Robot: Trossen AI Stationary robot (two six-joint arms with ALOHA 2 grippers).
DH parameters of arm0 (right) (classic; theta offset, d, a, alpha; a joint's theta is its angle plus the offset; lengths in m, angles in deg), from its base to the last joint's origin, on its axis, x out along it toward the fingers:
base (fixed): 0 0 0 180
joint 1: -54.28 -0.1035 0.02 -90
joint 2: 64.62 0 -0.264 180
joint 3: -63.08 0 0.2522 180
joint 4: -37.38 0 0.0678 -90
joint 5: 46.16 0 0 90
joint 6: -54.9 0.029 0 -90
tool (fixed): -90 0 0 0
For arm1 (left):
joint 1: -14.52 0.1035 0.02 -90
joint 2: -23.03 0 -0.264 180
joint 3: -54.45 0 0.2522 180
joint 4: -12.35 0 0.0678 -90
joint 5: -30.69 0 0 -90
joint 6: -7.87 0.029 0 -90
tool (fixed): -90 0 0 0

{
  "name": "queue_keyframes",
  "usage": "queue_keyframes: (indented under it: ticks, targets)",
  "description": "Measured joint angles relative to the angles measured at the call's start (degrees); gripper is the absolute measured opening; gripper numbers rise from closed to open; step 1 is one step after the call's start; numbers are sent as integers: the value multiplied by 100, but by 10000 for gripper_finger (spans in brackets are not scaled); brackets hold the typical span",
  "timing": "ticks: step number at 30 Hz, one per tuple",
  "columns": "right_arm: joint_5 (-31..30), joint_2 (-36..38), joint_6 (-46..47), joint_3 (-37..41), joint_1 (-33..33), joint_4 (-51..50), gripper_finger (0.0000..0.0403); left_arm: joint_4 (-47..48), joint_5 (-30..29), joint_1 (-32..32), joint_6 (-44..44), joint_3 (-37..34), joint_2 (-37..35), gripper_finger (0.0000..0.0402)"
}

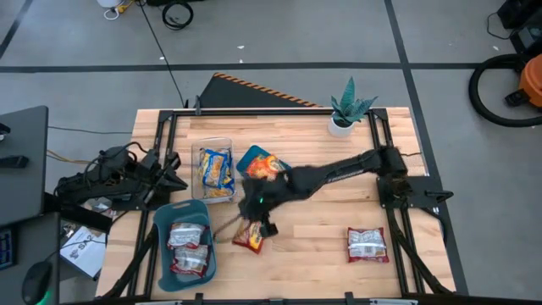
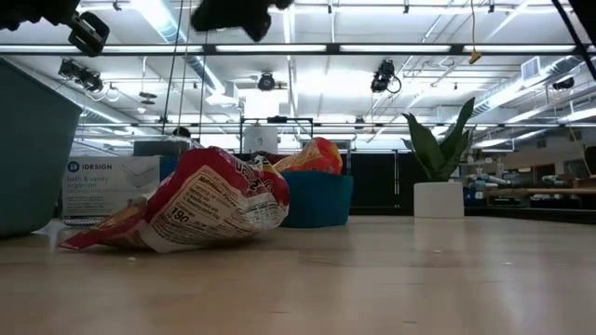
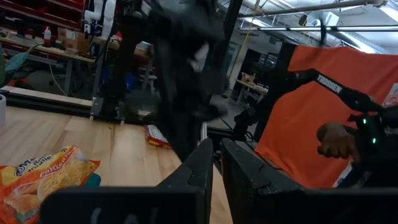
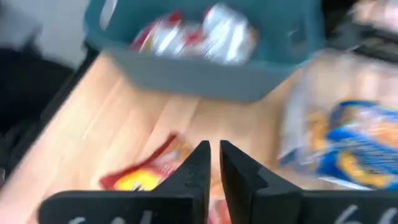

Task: Sort Maruchan noodles
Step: Put the left red noodle pack into the blue bin

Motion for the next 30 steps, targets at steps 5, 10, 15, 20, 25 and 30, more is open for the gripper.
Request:
queue_keyframes:
  ticks: [5, 10, 15, 20, 25, 30]
  targets:
    - [-12, -421, -332, 0, -332, -649, 80, -30, -1, 0, 7, 0, 0, 37]
    - [-515, -600, -482, -11, -711, -903, 143, -140, -52, 0, 247, 0, 0, 37]
    - [-1382, -946, -923, -4, -1069, -843, 200, -281, -337, 0, 673, 0, 0, 37]
    - [-1812, -1205, -1259, -5, -1242, -735, 223, -286, -846, 2, 856, 0, 0, 37]
    - [-2221, -1422, -1255, 2, -1250, -530, 201, -314, -1012, 2, 927, 0, 1, 37]
    - [-2420, -1470, -1267, -2, -1257, -335, 140, -329, -1135, 7, 1071, 0, 2, 37]
